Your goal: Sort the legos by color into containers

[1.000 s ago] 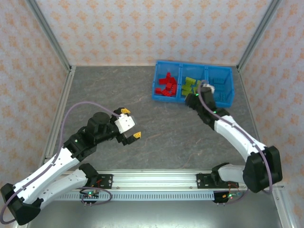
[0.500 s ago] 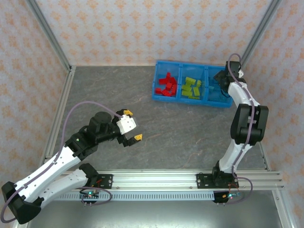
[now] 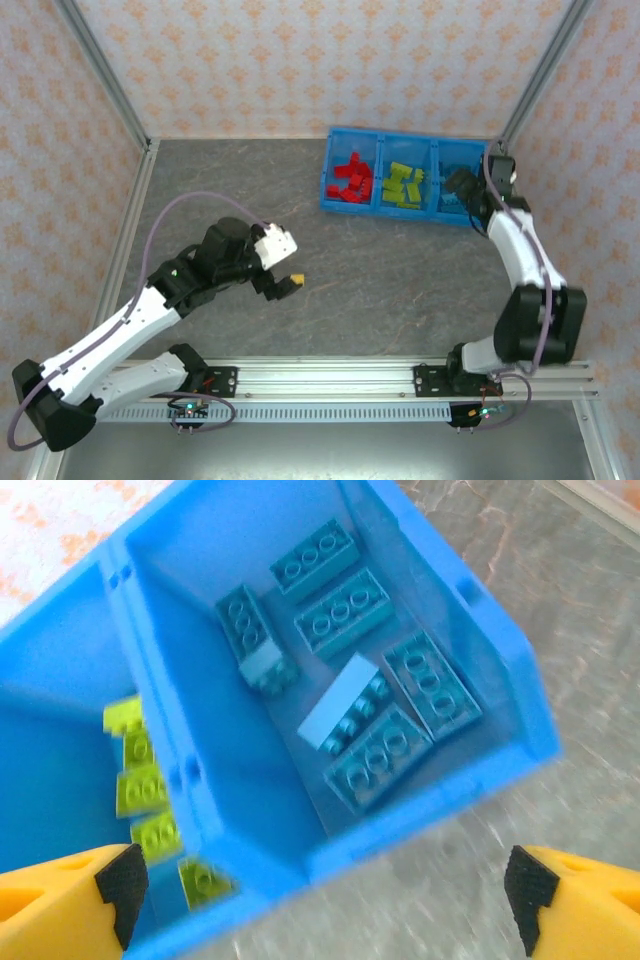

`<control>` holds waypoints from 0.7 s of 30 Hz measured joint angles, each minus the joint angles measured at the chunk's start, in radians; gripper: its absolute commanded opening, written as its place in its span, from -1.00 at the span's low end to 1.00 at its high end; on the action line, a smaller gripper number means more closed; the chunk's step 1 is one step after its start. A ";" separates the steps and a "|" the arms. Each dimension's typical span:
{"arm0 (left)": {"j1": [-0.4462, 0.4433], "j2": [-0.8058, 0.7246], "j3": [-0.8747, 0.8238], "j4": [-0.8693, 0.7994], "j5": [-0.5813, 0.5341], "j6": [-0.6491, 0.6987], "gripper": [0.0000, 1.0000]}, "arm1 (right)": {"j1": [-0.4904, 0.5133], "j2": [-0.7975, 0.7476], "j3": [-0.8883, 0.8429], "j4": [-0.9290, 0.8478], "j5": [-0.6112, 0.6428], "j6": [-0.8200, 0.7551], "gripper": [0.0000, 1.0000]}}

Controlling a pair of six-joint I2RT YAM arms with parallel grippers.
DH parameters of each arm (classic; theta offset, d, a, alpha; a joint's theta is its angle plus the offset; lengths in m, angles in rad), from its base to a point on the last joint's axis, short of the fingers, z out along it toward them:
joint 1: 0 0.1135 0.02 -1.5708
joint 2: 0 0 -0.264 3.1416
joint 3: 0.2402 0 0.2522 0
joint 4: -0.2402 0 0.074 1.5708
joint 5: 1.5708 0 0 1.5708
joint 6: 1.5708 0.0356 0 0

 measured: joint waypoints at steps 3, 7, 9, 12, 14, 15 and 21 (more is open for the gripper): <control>0.000 -0.005 -0.014 0.045 -0.128 -0.112 1.00 | 0.051 -0.225 -0.229 0.143 0.056 -0.061 0.89; 0.004 -0.076 -0.189 0.198 -0.396 -0.215 1.00 | 0.067 -0.360 -0.497 0.362 0.152 -0.126 0.97; 0.022 -0.095 -0.289 0.282 -0.516 -0.230 1.00 | 0.066 -0.331 -0.569 0.457 0.192 -0.159 0.99; 0.091 -0.044 -0.394 0.402 -0.661 -0.234 1.00 | 0.066 -0.200 -0.630 0.604 0.223 -0.222 0.98; 0.140 0.030 -0.415 0.459 -0.723 -0.236 1.00 | 0.066 -0.106 -0.633 0.692 0.223 -0.254 0.99; 0.161 0.065 -0.421 0.488 -0.746 -0.237 1.00 | 0.066 -0.049 -0.633 0.748 0.223 -0.268 0.99; 0.355 0.259 -0.490 0.798 -0.698 -0.241 1.00 | 0.068 0.185 -0.640 1.022 0.169 -0.328 0.98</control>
